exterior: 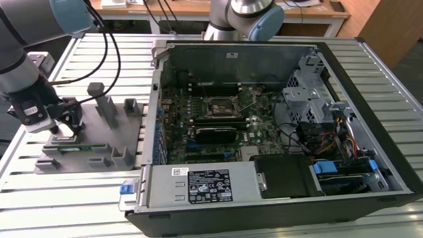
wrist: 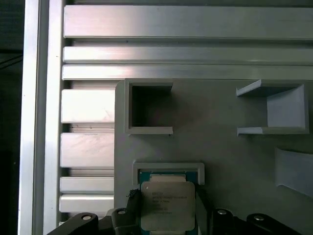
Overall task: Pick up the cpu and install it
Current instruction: 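Pick up the cpu and move it towards the insertion slot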
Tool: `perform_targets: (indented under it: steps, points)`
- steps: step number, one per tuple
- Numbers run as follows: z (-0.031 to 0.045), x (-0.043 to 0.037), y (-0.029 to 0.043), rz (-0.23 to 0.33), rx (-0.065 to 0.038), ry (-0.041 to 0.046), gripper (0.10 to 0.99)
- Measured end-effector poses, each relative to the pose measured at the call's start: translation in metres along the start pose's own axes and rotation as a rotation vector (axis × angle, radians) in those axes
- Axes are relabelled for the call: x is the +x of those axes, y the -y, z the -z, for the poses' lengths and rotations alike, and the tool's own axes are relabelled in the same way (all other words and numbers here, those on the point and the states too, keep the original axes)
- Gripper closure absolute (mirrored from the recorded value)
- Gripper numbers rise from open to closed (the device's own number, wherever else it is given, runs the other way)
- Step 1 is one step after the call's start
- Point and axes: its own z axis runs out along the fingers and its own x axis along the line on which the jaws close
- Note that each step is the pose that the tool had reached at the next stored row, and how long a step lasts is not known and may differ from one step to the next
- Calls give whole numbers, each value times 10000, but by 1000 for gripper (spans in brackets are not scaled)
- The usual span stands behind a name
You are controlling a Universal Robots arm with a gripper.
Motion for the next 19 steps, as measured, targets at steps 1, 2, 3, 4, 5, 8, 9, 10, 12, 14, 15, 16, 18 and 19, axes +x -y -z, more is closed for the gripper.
perform_targets:
  steps: [1,2,3,4,5,8,9,10,12,14,15,16,18,19]
  points:
    - [17,0,-1,0,1,-1,549]
    - [38,0,-2,-1,1,-2,549]
    - [59,-1,-3,-1,0,-1,549]
    - [80,-1,-4,-1,0,-1,549]
    - [103,-1,-5,-1,1,-1,549]
    - [168,-1,-9,-1,1,-7,549]
    - [185,-2,-10,-1,0,-11,549]
    - [200,-2,-10,-1,-1,-16,549]
    - [225,-2,-12,-2,-4,-23,549]
    - [256,-3,-13,-2,-5,-25,549]
    - [267,-3,-14,-2,-9,-26,549]
    - [282,-3,-15,-2,-22,-28,549]
    - [298,-3,-15,-2,-44,-30,549]
    - [302,-4,-15,-2,-45,-28,549]
